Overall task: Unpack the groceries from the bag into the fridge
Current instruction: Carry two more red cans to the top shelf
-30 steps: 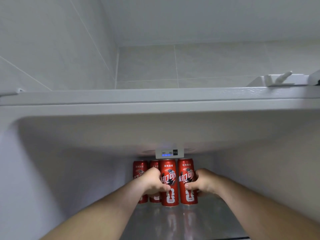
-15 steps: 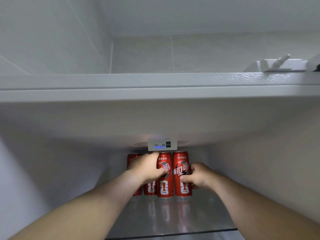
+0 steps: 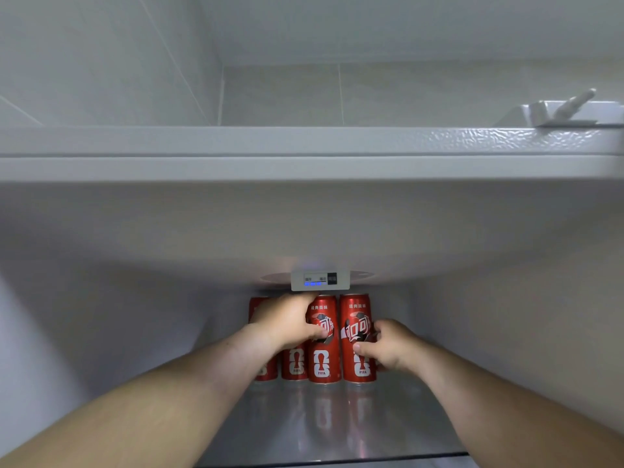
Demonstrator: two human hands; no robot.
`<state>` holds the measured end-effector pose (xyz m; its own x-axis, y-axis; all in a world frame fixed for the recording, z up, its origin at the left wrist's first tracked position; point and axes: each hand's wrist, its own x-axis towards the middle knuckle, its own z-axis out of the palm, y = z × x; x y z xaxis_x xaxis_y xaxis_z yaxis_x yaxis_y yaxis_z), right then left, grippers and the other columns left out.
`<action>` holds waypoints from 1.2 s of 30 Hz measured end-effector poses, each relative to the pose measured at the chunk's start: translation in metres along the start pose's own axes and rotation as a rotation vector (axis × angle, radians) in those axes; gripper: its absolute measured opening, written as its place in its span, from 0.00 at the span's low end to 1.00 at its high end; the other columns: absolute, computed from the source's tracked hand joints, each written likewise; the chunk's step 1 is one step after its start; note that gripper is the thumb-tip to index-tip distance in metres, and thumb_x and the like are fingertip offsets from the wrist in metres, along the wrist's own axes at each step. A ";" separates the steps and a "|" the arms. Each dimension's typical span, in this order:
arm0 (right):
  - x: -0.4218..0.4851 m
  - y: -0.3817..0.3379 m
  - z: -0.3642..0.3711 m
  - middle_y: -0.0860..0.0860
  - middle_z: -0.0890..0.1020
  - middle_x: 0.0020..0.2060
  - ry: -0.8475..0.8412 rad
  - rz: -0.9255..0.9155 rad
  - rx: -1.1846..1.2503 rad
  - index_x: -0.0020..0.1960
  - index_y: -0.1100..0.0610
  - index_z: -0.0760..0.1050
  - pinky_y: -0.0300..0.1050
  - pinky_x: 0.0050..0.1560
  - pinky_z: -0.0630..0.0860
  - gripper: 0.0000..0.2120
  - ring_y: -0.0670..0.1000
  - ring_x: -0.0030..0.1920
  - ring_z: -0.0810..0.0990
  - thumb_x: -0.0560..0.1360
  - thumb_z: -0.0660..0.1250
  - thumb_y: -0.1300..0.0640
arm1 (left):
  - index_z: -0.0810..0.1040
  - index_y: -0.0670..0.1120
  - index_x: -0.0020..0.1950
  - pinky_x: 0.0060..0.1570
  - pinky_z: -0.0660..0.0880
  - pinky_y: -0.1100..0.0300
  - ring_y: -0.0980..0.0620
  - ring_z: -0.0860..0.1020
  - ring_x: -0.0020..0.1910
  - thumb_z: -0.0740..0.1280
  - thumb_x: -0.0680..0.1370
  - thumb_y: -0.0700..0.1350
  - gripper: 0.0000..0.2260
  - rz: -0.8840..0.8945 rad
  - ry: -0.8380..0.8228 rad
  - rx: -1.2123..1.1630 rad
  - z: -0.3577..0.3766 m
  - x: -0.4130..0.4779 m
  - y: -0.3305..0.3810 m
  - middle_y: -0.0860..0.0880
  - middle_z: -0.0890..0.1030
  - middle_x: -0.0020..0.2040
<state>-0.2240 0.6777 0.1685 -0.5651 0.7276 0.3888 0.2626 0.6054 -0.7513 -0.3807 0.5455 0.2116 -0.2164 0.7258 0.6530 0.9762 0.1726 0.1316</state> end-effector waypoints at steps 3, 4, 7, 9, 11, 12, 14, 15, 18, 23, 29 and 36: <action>0.001 -0.001 0.004 0.54 0.79 0.62 0.025 -0.001 -0.030 0.67 0.54 0.70 0.58 0.63 0.76 0.26 0.56 0.61 0.80 0.72 0.75 0.52 | 0.67 0.58 0.71 0.58 0.76 0.53 0.50 0.78 0.60 0.75 0.69 0.59 0.33 0.006 0.008 -0.001 0.002 0.001 -0.001 0.53 0.77 0.65; 0.000 -0.001 0.004 0.54 0.79 0.63 0.026 -0.001 -0.044 0.67 0.55 0.70 0.58 0.63 0.76 0.27 0.56 0.61 0.79 0.72 0.75 0.53 | 0.67 0.58 0.71 0.58 0.77 0.53 0.50 0.78 0.60 0.75 0.70 0.59 0.32 0.008 0.014 0.005 0.002 0.001 -0.001 0.53 0.77 0.65; 0.000 -0.002 0.003 0.53 0.79 0.63 0.004 -0.005 -0.089 0.67 0.55 0.70 0.57 0.62 0.77 0.29 0.56 0.61 0.79 0.71 0.77 0.55 | 0.67 0.58 0.71 0.58 0.77 0.54 0.50 0.78 0.60 0.74 0.70 0.59 0.32 0.015 0.030 0.022 0.003 0.001 -0.001 0.53 0.77 0.65; 0.000 -0.002 0.004 0.53 0.79 0.62 0.001 -0.016 -0.105 0.67 0.54 0.70 0.57 0.62 0.77 0.28 0.56 0.61 0.79 0.70 0.77 0.56 | 0.66 0.58 0.71 0.58 0.77 0.53 0.49 0.78 0.60 0.74 0.70 0.59 0.33 0.017 0.026 0.024 0.003 0.002 -0.001 0.53 0.77 0.65; 0.001 -0.001 0.005 0.53 0.80 0.62 0.010 -0.025 -0.127 0.66 0.54 0.71 0.57 0.64 0.76 0.27 0.55 0.60 0.80 0.71 0.76 0.56 | 0.66 0.58 0.72 0.57 0.77 0.53 0.49 0.78 0.60 0.74 0.70 0.59 0.33 0.018 0.025 0.031 0.003 0.002 -0.001 0.52 0.77 0.65; 0.000 -0.001 0.006 0.52 0.80 0.61 0.013 -0.029 -0.141 0.66 0.54 0.72 0.56 0.64 0.75 0.26 0.54 0.60 0.80 0.71 0.76 0.56 | 0.66 0.58 0.72 0.57 0.77 0.54 0.49 0.78 0.60 0.74 0.70 0.59 0.33 0.020 0.026 0.035 0.003 0.002 -0.001 0.52 0.77 0.65; 0.001 -0.001 0.008 0.52 0.80 0.61 0.020 -0.027 -0.166 0.66 0.54 0.72 0.54 0.65 0.75 0.25 0.54 0.60 0.80 0.72 0.75 0.55 | 0.66 0.57 0.72 0.56 0.76 0.55 0.48 0.77 0.60 0.74 0.71 0.58 0.32 0.020 0.027 0.046 0.004 0.003 0.000 0.52 0.77 0.65; 0.001 -0.001 0.008 0.52 0.80 0.61 0.023 -0.024 -0.178 0.67 0.54 0.72 0.53 0.65 0.75 0.25 0.53 0.59 0.80 0.72 0.75 0.54 | 0.66 0.56 0.72 0.57 0.76 0.54 0.48 0.77 0.60 0.74 0.71 0.58 0.32 0.017 0.024 0.048 0.004 0.003 0.000 0.51 0.77 0.66; 0.001 0.001 0.008 0.51 0.80 0.61 0.025 -0.007 -0.202 0.68 0.54 0.72 0.52 0.65 0.75 0.25 0.53 0.59 0.80 0.73 0.74 0.52 | 0.66 0.55 0.72 0.57 0.77 0.52 0.48 0.78 0.60 0.74 0.71 0.57 0.32 -0.003 0.009 0.051 0.006 0.005 0.002 0.50 0.76 0.66; 0.001 0.002 0.010 0.52 0.79 0.63 0.029 0.008 -0.224 0.68 0.54 0.70 0.54 0.66 0.74 0.25 0.53 0.61 0.79 0.75 0.72 0.51 | 0.66 0.54 0.72 0.57 0.77 0.52 0.47 0.77 0.60 0.74 0.72 0.57 0.32 -0.005 0.015 0.088 0.006 0.005 0.005 0.50 0.76 0.66; 0.002 0.002 0.011 0.52 0.79 0.63 0.045 0.022 -0.262 0.68 0.54 0.71 0.52 0.66 0.74 0.24 0.53 0.61 0.79 0.75 0.72 0.50 | 0.65 0.55 0.72 0.55 0.78 0.52 0.47 0.78 0.59 0.73 0.72 0.58 0.32 0.003 0.033 0.123 0.006 0.004 0.007 0.50 0.76 0.65; 0.002 0.002 0.010 0.52 0.79 0.64 0.060 0.030 -0.292 0.69 0.55 0.70 0.51 0.65 0.75 0.25 0.53 0.61 0.79 0.76 0.71 0.48 | 0.65 0.55 0.71 0.53 0.78 0.53 0.47 0.78 0.59 0.73 0.72 0.60 0.32 0.003 0.051 0.210 0.006 0.006 0.011 0.50 0.77 0.64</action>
<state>-0.2322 0.6769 0.1626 -0.5087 0.7591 0.4063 0.4973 0.6442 -0.5811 -0.3715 0.5556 0.2130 -0.2075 0.6926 0.6908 0.9505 0.3097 -0.0250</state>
